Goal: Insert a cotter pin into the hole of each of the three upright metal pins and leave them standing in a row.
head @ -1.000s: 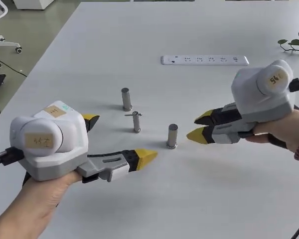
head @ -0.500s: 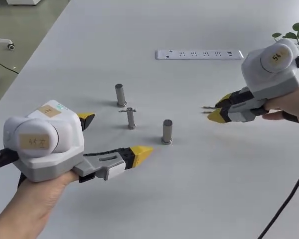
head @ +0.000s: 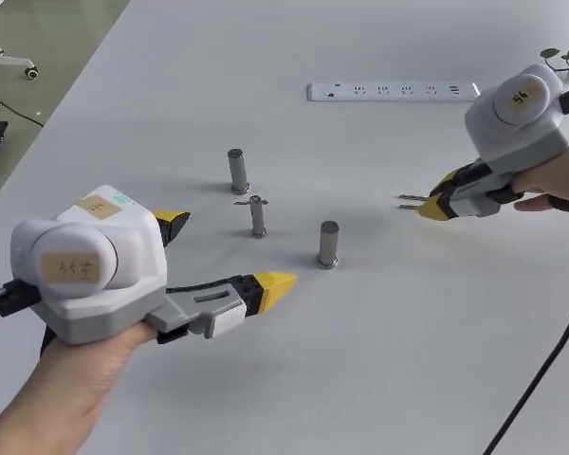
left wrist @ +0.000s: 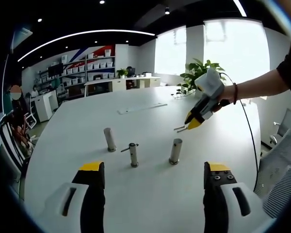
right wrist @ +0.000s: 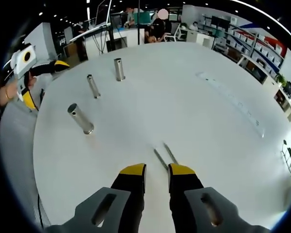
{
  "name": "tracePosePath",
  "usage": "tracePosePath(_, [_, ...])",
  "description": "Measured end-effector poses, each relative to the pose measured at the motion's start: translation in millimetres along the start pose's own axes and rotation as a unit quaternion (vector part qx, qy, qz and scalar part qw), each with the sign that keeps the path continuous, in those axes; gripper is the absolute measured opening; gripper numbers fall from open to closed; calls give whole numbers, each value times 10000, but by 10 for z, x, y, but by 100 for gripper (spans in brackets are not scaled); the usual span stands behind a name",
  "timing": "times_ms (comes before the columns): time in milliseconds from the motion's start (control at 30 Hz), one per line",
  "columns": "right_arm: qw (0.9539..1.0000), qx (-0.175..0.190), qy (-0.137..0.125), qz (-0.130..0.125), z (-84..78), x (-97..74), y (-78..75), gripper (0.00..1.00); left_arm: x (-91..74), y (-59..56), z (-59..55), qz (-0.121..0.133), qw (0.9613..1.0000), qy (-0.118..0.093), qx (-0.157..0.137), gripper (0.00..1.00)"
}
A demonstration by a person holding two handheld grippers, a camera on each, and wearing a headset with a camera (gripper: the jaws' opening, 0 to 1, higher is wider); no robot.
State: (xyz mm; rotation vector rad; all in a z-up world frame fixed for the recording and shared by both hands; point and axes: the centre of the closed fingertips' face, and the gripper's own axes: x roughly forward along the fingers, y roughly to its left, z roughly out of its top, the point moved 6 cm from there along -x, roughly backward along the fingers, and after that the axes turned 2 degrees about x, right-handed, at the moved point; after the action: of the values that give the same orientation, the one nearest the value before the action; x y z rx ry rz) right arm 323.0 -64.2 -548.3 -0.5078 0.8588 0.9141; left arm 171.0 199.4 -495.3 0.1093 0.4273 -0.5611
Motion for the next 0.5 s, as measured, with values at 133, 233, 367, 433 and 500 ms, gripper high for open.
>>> tracePosePath(133, [9997, -116, 204, 1, -47, 39, -51, 11, 3, 10, -20, 4, 10000, 29, -33, 83])
tracePosePath(233, [9995, -104, 283, 18, -79, 53, -53, 10, 1, -2, -40, -23, 10000, 58, -36, 82])
tracePosePath(367, [9991, -162, 389, 36, -98, 102, -103, 7, -7, -11, -61, -31, 10000, 76, -31, 82])
tracePosePath(433, [9989, -201, 429, 39, -75, 87, -101, 7, -8, -6, -69, -22, 10000, 78, -40, 81])
tracePosePath(500, [9988, -219, 445, 56, -86, 87, -118, 6, -9, -3, -72, -23, 10000, 79, -50, 81])
